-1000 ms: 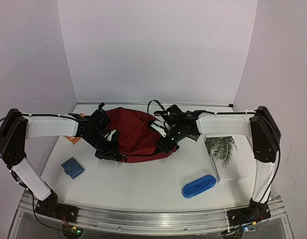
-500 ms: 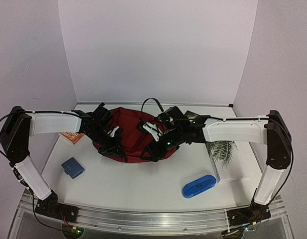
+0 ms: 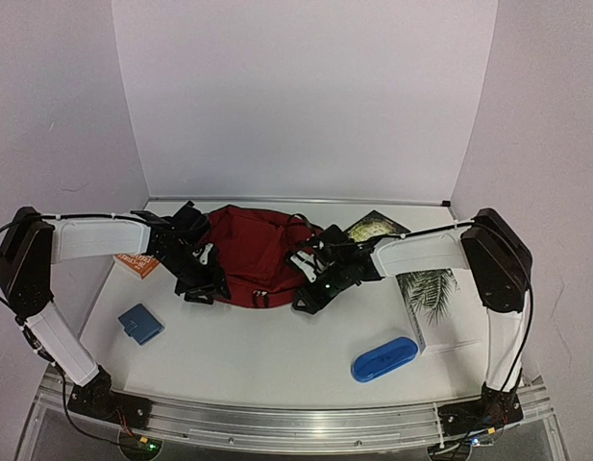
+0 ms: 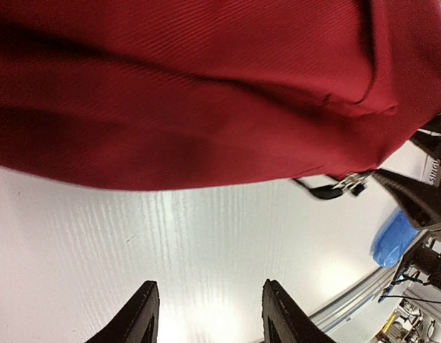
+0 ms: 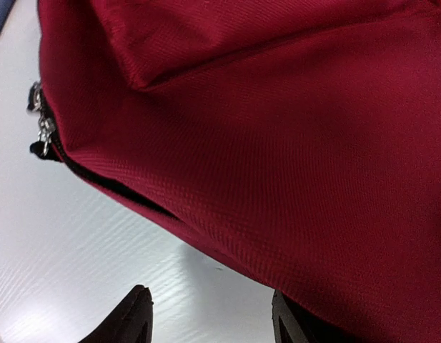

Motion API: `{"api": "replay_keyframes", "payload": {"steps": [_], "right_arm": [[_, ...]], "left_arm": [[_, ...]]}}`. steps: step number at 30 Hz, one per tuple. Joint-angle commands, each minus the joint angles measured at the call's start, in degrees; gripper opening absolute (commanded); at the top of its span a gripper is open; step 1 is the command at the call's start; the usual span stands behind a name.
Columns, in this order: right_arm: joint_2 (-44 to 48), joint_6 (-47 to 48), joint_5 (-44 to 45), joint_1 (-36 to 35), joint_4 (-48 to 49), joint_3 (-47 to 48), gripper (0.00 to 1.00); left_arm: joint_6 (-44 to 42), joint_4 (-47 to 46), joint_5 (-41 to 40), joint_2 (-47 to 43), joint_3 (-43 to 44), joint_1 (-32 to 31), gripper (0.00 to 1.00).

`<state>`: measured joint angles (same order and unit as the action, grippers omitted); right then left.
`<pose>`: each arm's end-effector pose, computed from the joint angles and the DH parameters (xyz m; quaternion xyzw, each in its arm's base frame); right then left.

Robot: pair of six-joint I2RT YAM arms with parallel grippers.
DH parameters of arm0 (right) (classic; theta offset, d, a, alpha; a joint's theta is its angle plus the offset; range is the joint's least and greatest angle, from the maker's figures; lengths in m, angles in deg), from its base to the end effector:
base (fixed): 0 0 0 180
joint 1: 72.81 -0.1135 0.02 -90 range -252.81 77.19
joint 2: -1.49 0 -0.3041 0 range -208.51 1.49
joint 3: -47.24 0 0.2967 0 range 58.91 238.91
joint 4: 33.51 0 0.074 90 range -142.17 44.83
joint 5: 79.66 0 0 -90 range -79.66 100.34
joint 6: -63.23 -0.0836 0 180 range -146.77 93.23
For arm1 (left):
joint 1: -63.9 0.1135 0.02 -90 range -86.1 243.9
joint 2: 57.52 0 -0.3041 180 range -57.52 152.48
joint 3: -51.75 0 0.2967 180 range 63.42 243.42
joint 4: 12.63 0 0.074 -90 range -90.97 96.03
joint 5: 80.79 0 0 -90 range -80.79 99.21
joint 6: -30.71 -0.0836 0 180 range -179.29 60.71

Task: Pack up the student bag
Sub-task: Adjust the student bag at the center of the board.

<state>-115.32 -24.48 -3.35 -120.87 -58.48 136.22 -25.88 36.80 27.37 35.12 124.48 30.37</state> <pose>0.3284 0.3951 0.1228 -0.4347 0.8355 0.2272 0.2478 0.2916 -0.2245 0.1727 0.0293 0.9714 -0.2272 0.0621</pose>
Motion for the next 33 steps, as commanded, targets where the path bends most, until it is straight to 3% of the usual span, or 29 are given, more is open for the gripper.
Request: {"api": "replay_keyframes", "payload": {"steps": [1,8,13,21,33], "right_arm": [[-0.4,1.3,5.8,2.4,1.1,-0.1,0.57],[6.7,0.4,0.9,0.9,4.4,-4.1,0.57],[9.5,-5.2,0.0,-2.2,9.4,-6.5,0.57],[6.0,-8.4,5.6,-4.9,14.3,-4.8,0.59],[-1.2,-9.2,7.9,-5.6,17.2,0.0,0.52]], "left_arm": [[1.2,1.9,-5.7,-0.6,-1.1,0.7,0.53],[0.9,0.4,-3.8,-0.7,-0.9,0.7,0.55],[1.0,-0.6,-2.3,-0.5,-0.5,0.7,0.55],[1.5,-1.4,-1.7,-0.8,-0.9,0.7,0.55],[1.2,-1.8,-0.8,-1.3,-1.4,0.7,0.55]]}}
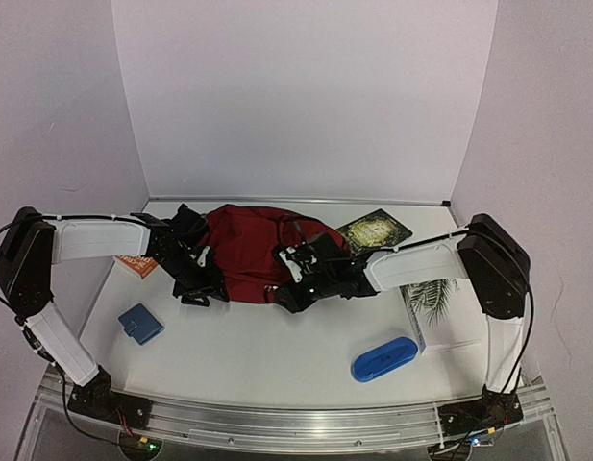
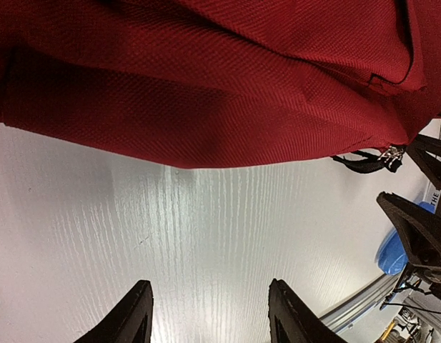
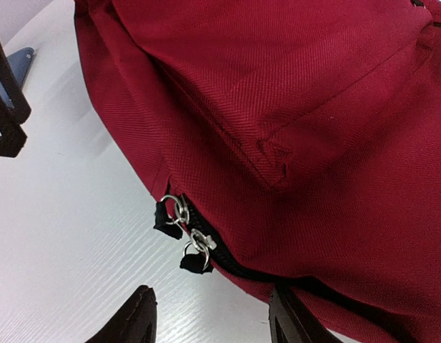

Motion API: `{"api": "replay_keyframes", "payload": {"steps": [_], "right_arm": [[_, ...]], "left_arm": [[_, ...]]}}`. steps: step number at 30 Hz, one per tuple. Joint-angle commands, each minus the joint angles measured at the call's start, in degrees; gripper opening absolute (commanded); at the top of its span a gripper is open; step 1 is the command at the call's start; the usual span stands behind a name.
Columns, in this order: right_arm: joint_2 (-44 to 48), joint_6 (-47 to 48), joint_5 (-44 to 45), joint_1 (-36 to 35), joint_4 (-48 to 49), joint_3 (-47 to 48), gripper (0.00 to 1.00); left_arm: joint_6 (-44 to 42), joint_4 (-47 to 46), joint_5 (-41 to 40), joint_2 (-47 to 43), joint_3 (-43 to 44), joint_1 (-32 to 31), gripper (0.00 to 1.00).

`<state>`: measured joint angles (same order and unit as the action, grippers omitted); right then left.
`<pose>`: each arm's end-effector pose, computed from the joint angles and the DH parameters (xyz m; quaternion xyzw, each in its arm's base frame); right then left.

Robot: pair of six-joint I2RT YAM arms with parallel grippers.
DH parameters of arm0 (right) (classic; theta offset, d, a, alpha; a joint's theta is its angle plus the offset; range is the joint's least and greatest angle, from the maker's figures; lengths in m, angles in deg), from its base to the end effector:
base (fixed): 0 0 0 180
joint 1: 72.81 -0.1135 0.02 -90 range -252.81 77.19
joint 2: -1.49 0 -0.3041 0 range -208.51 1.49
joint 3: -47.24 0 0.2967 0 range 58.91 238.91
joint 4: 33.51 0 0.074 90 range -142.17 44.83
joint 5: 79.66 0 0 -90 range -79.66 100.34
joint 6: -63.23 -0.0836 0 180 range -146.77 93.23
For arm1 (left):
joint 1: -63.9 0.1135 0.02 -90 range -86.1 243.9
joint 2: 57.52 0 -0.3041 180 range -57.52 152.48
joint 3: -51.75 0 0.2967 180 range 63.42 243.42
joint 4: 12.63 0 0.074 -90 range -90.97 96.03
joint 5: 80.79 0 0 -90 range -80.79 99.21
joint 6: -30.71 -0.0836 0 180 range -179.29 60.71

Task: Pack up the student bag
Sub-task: Adjust the student bag at the center of the board, then unzip the student bag at the center of the board.

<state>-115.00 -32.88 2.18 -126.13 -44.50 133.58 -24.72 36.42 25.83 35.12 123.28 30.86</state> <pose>0.3072 0.4323 0.1335 -0.3906 0.8204 0.2607 0.3262 0.2913 -0.2180 0.1655 0.0119 0.9750 -0.2131 0.0624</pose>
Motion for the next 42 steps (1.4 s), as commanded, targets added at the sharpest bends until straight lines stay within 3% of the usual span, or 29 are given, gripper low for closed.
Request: {"api": "replay_keyframes", "payload": {"steps": [1,15,20,23,28,35,42], "right_arm": [[-1.8,-1.0,2.9,-0.4,3.5,2.7,0.52],[-5.6,-6.7,13.5,-2.1,4.2,6.1,0.46],[-5.8,-6.4,14.1,-2.1,3.9,6.0,0.28],[-4.0,-5.7,11.6,-2.1,3.7,4.9,0.12],[-0.2,-3.6,6.3,-2.1,2.8,3.7,0.02],[1.5,-2.2,-2.1,-2.1,1.3,3.8,0.0],[0.5,-2.3,-5.0,-2.1,0.2,4.9,0.0]], "left_arm": [[0.1,-1.6,0.7,-1.3,-0.3,0.2,0.55],[0.5,-2.2,1.5,-0.7,0.1,0.3,0.55],[0.6,-2.3,1.6,-0.9,0.0,0.3,0.55],[0.5,-2.6,1.7,-1.3,-0.2,0.3,0.55],[-0.8,-4.6,3.0,-3.0,-0.5,-0.4,0.54],[-1.4,-4.6,0.5,-2.1,2.8,-3.7,0.61],[0.7,-5.1,-3.6,-1.7,6.2,-3.7,0.7]]}}
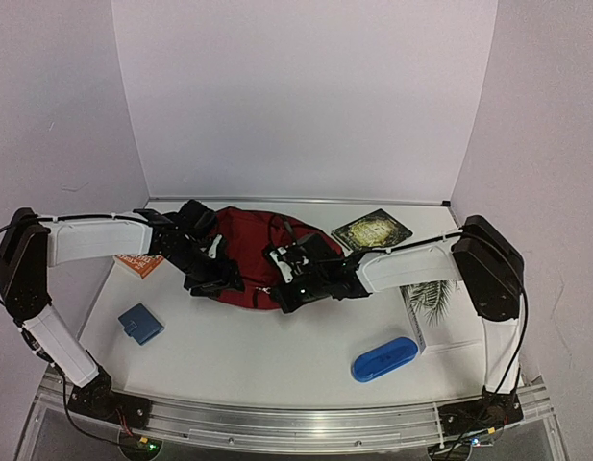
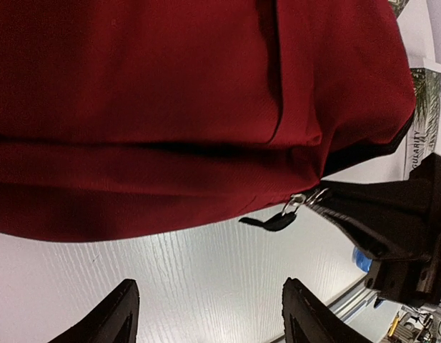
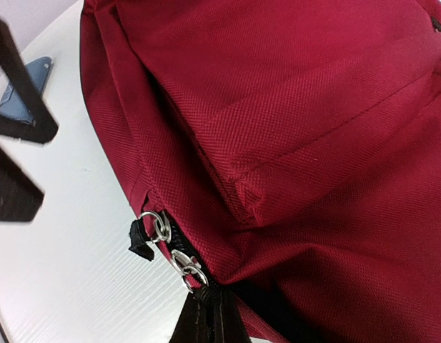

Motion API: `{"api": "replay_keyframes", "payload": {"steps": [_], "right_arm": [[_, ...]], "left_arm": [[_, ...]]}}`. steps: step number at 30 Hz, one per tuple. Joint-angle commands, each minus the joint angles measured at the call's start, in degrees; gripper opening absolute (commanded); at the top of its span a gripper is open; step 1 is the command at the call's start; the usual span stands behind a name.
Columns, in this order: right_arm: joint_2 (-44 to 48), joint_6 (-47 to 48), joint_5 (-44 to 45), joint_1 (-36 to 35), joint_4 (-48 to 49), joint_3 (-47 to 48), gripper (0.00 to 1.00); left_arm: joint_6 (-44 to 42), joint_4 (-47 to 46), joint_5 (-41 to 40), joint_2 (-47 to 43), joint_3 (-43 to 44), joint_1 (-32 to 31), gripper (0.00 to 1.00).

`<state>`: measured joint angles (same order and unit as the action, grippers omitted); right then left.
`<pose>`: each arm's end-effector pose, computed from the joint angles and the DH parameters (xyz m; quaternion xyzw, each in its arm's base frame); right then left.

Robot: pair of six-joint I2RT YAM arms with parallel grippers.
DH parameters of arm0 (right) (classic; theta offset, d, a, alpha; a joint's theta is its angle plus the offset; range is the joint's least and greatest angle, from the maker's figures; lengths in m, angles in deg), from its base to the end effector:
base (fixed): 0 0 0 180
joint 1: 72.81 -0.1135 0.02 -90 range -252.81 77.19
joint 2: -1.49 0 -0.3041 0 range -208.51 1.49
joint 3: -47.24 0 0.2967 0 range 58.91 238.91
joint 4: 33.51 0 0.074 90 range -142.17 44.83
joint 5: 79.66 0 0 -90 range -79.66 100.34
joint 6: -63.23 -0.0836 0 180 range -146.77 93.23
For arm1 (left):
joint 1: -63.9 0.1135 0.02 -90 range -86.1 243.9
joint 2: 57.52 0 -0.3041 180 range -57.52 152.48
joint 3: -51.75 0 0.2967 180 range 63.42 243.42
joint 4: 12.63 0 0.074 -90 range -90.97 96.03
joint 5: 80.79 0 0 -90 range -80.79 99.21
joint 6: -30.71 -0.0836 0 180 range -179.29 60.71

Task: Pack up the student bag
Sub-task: Unzip the student bag at the center of the board.

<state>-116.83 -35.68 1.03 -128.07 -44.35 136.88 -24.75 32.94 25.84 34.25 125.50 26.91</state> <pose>0.2996 0.4558 0.1392 -0.3866 0.8152 0.2879 0.3211 0.2892 -0.2478 0.1877 0.0536 0.9624 -0.2463 0.1011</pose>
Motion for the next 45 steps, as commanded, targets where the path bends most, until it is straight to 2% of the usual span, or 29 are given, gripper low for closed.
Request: {"api": "replay_keyframes", "payload": {"steps": [1,2,4,12,21,23,29,37,43,44,45], "right_arm": [[2.2,0.4,-4.3,-0.2,0.0,1.8,0.0],[2.1,0.3,-4.7,-0.2,-0.1,1.9,0.01],[1.8,0.1,-5.2,-0.2,-0.2,2.2,0.03],[1.3,0.6,-5.3,-0.1,-0.7,2.2,0.11],[1.0,1.6,-5.9,-0.2,-2.5,1.5,0.04],[1.1,1.9,-5.9,-0.1,-2.8,1.4,0.0],[2.7,2.7,-5.2,-0.1,-3.6,0.3,0.0],[6.5,4.6,-5.2,1.4,-6.8,-2.8,0.0],[8.2,5.5,-9.2,3.7,-8.7,-5.1,0.0],[8.2,5.4,-10.1,3.8,-8.7,-5.1,0.0],[8.0,4.9,-11.8,3.8,-8.7,-4.7,0.0]], "left_arm": [[0.9,-1.6,-4.1,-0.8,4.3,0.2,0.72],[0.9,-1.6,-4.5,-0.6,4.9,0.2,0.78],[0.9,-0.8,-5.3,0.6,6.0,0.3,0.8],[-0.2,2.6,-7.5,8.4,8.5,0.3,0.77],[-0.3,2.3,-7.4,9.7,7.9,0.8,0.6],[-0.4,2.3,-7.3,9.7,7.7,0.9,0.54],[-1.0,2.5,-7.6,9.4,6.1,1.5,0.3],[-1.6,2.6,-8.4,7.7,1.8,5.2,0.07],[-3.6,1.9,-8.2,6.2,0.8,6.6,0.04],[-4.8,0.5,-6.9,5.2,0.5,6.5,0.06],[-6.3,-1.4,-5.0,3.0,-0.2,5.9,0.13]]}}
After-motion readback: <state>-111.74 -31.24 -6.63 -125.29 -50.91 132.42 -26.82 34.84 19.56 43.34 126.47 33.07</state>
